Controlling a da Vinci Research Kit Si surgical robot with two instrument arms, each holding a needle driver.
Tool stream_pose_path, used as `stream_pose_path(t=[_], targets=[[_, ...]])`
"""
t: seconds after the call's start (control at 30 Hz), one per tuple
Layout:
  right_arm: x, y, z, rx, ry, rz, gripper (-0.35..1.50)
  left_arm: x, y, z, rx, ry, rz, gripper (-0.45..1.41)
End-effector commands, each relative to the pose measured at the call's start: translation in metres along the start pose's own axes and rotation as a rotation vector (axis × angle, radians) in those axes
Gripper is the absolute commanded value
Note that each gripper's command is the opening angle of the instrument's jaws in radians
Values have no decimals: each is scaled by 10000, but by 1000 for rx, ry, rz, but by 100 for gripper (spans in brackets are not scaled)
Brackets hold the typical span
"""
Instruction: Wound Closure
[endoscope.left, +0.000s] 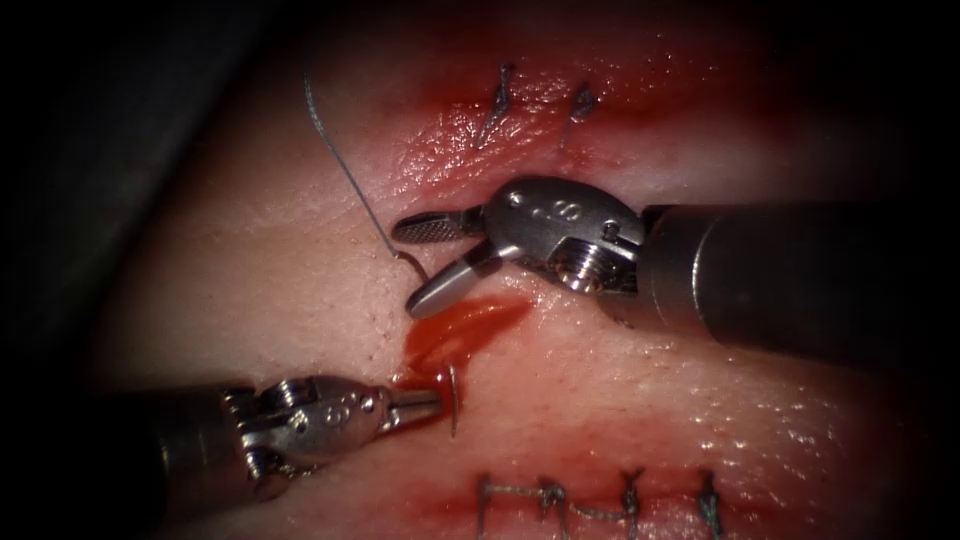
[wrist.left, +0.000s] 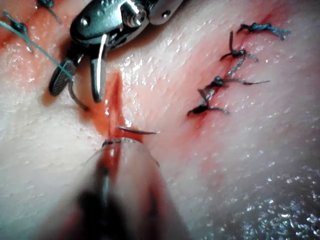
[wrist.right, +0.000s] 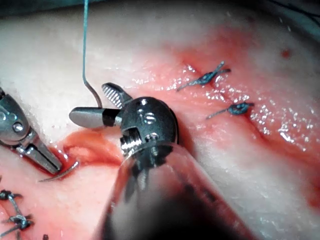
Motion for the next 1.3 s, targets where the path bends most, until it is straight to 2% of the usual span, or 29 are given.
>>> stream_pose_path(t=[0.03,0.3,0.47,0.5,0.53,0.57,0.6,0.73,0.93,0.97,1.07,1.17,1.3], targets=[[-6,-6,10,5,-9,-22,145,1,3,8,-1,0,0,12],[-6,-2,26,-82,-24,-93,141,1,3,8,-1,0,0,12],[-11,-5,27,-128,-32,-89,116,1,4,8,-1,0,0,12],[-11,-6,26,-141,-33,-93,86,1,4,8,-1,0,0,12],[-12,-7,26,-150,-36,-92,47,1,4,8,-1,0,0,12],[-12,-8,25,-152,-37,-90,-20,1,4,8,-1,0,0,12],[-12,-8,24,-131,-34,-95,-35,1,4,8,-1,0,0,12],[-12,-8,26,-93,-101,6,-35,2,5,7,0,-1,-1,12],[-14,2,31,-57,-124,227,-35,2,5,7,0,-1,-1,12],[-14,2,31,-57,-124,227,-35,2,5,7,0,-1,-1,12],[-18,8,30,-43,-174,404,-35,2,5,7,0,-1,-1,12],[-23,1,26,-7,-238,510,-35,2,5,7,-1,-1,-1,12],[-28,-14,18,46,-267,601,-35,2,4,6,-1,-1,-1,12]])
